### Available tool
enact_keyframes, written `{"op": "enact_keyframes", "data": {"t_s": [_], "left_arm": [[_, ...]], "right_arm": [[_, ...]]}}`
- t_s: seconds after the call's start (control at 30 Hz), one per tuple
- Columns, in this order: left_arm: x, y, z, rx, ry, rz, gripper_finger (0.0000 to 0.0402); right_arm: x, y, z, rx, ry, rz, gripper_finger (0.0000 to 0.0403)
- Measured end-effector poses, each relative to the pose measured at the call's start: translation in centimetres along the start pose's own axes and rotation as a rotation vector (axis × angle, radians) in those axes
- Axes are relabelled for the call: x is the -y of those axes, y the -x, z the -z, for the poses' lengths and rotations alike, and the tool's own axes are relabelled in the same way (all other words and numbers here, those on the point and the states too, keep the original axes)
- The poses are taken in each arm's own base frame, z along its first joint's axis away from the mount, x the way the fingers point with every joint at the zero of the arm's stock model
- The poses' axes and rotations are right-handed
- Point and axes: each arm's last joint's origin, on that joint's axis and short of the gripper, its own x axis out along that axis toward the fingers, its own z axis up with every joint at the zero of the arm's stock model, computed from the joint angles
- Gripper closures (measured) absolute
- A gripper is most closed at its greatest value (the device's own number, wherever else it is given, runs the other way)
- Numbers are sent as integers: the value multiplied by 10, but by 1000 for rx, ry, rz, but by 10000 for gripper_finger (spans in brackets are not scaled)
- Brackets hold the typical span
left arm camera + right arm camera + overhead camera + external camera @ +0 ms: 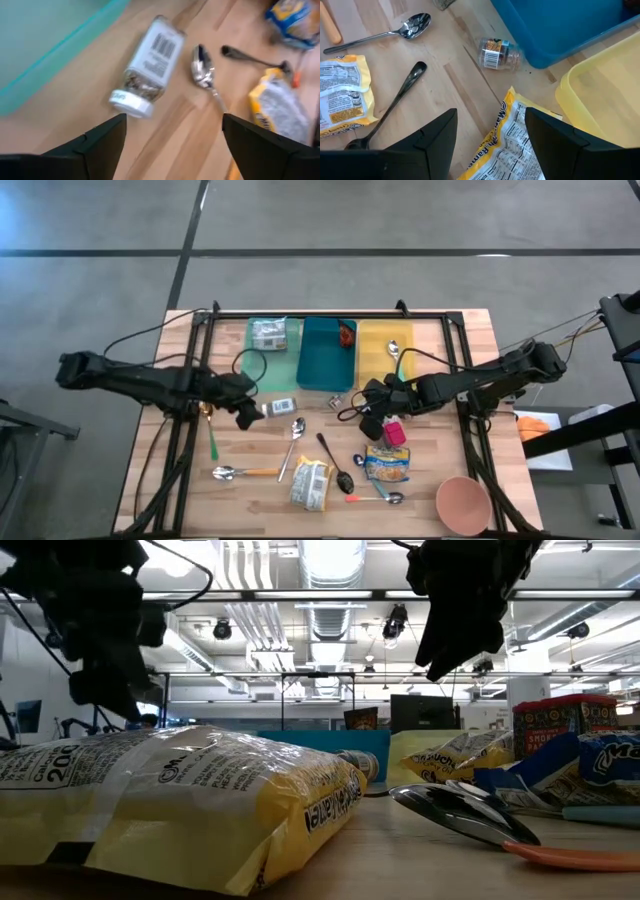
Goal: Pick & Place Food Item
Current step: Put the white seasoning bottle into the blue bin
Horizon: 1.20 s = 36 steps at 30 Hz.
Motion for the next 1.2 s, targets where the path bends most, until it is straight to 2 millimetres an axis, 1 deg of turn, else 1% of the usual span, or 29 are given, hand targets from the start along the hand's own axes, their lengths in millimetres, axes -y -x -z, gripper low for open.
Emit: {"op": "enact_keyframes", "data": {"t_s": [0.17, 0.3, 0.43, 0.67, 0.73, 0.8, 1.07, 1.13, 1.2], "left_arm": [[-2, -6, 4, -19, -65, -31, 124], [-2, -11, 3, -29, -140, -51, 148], [1, -15, 1, -16, -159, -39, 159], [5, -15, -3, 12, -171, -20, 159], [5, -16, -3, 12, -188, -24, 153], [5, -18, -3, 6, -194, -29, 137], [4, -28, -3, -31, -224, -53, 34], [4, -31, -2, -46, -240, -65, 14], [3, -35, -1, -59, -246, -76, 5]], "right_arm": [[0, 0, 0, 0, 0, -2, 172], [0, 0, 0, 0, -5, -2, 172], [0, 0, 0, -1, -5, -2, 172], [0, 0, 0, 0, -10, -2, 172], [0, 0, 0, 0, -9, -2, 172], [0, 0, 0, -1, -9, -2, 172], [0, 0, 0, 0, 5, -2, 172], [0, 0, 0, 0, 15, -2, 172], [0, 0, 0, 0, 18, -2, 172]]}}
